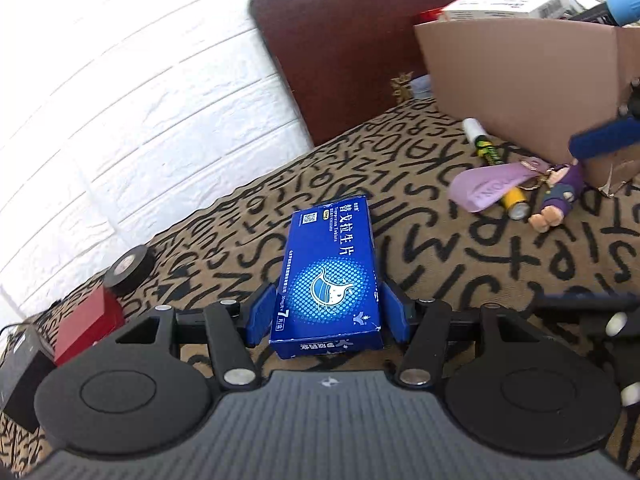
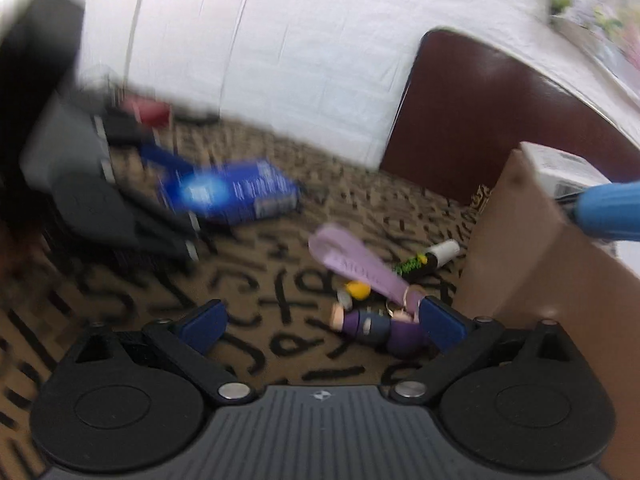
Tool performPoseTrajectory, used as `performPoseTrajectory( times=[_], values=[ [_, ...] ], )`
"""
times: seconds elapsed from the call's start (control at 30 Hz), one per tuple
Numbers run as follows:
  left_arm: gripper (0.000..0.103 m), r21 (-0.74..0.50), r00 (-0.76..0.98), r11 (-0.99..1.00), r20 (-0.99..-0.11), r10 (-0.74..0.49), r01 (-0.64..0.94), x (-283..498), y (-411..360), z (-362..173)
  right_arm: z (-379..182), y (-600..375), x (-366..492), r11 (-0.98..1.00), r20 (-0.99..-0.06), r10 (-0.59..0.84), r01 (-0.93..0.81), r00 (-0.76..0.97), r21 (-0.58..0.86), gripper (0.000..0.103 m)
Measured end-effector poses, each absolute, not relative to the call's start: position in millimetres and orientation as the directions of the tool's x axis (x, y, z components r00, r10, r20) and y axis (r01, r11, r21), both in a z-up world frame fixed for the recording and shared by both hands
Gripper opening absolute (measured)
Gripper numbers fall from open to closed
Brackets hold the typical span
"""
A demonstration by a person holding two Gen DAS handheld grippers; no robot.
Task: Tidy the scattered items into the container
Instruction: 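Grasp the purple figure keychain with the right gripper while the left holds the medicine box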
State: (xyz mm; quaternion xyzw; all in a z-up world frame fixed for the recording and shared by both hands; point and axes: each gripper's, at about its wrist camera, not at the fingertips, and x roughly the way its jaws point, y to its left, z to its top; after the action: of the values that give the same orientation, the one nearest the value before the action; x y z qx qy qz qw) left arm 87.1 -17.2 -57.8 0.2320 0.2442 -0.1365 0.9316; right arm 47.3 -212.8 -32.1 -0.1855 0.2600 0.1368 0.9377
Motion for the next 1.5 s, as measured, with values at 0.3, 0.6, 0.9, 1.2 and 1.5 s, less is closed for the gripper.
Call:
performPoseTrajectory(
  times=[0.3,0.6,0.9,1.2,1.5],
  values=[
    [0.058,0.344,0.844,0.871,-0.52,-0.134,0.35,89.4,-9.4,-57.5,-21.2,-242.3,56.6,0.863,-0.638,0.426,-0.5,0.641,0.073,0.103],
    [0.058,0.334,0.842,0.875,-0.521,-0.139,0.351,89.8,-7.3,-57.8,-26.2,-221.2,40.3,0.813,-0.551,0.327,-0.526,0.767,-0.249,0.103],
    [0.058,0.326,0.841,0.88,-0.523,-0.137,0.346,90.0,1.8,-58.1,-22.5,-212.2,68.4,0.845,-0.636,0.348,-0.525,0.689,-0.107,0.103],
    [0.058,0.314,0.841,0.886,-0.522,-0.138,0.341,88.8,5.7,-57.4,-21.9,-214.3,75.0,0.783,-0.652,0.387,-0.606,0.652,-0.141,0.103],
    [0.058,0.309,0.84,0.887,-0.523,-0.143,0.343,88.7,7.2,-57.7,-27.2,-205.3,68.7,0.72,-0.717,0.483,-0.694,0.502,0.0,0.103]
  ],
)
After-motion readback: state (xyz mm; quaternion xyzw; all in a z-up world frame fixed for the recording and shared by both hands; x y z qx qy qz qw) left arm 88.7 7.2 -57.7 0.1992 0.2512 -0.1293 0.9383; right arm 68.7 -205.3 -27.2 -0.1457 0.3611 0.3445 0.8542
